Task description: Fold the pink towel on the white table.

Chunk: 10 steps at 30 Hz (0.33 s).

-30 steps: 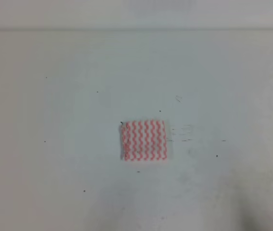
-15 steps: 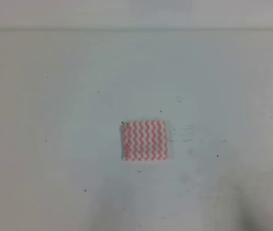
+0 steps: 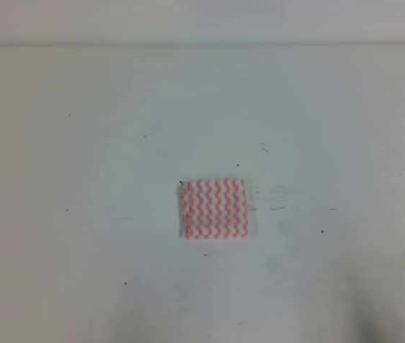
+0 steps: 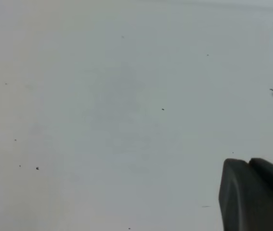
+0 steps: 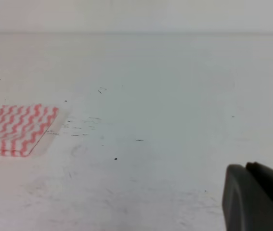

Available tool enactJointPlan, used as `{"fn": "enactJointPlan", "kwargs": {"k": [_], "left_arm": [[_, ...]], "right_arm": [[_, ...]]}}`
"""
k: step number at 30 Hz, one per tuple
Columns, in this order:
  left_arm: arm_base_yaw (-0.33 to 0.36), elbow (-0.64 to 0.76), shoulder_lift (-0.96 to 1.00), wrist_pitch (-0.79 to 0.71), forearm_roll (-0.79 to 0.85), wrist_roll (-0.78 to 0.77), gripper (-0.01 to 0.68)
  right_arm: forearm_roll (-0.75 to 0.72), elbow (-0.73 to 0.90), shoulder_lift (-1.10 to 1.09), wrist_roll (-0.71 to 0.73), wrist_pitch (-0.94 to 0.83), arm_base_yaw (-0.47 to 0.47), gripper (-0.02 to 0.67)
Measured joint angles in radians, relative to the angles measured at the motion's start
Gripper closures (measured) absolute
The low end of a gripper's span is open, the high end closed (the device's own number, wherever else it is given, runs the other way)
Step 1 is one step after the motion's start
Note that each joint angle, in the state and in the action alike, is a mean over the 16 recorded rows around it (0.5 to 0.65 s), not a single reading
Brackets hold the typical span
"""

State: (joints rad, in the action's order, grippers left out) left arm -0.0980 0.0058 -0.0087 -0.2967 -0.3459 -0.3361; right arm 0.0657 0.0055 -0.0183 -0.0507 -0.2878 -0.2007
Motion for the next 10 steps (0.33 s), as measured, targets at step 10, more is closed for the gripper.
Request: {"fn": "enactJointPlan", "kwargs": {"k": [10], "left_arm": [[0.018, 0.001, -0.005, -0.063, 0.193, 0.234, 0.678]], "right_arm": [[0.000, -0.001, 0.000, 0.000, -0.001, 0.000, 0.667]]}}
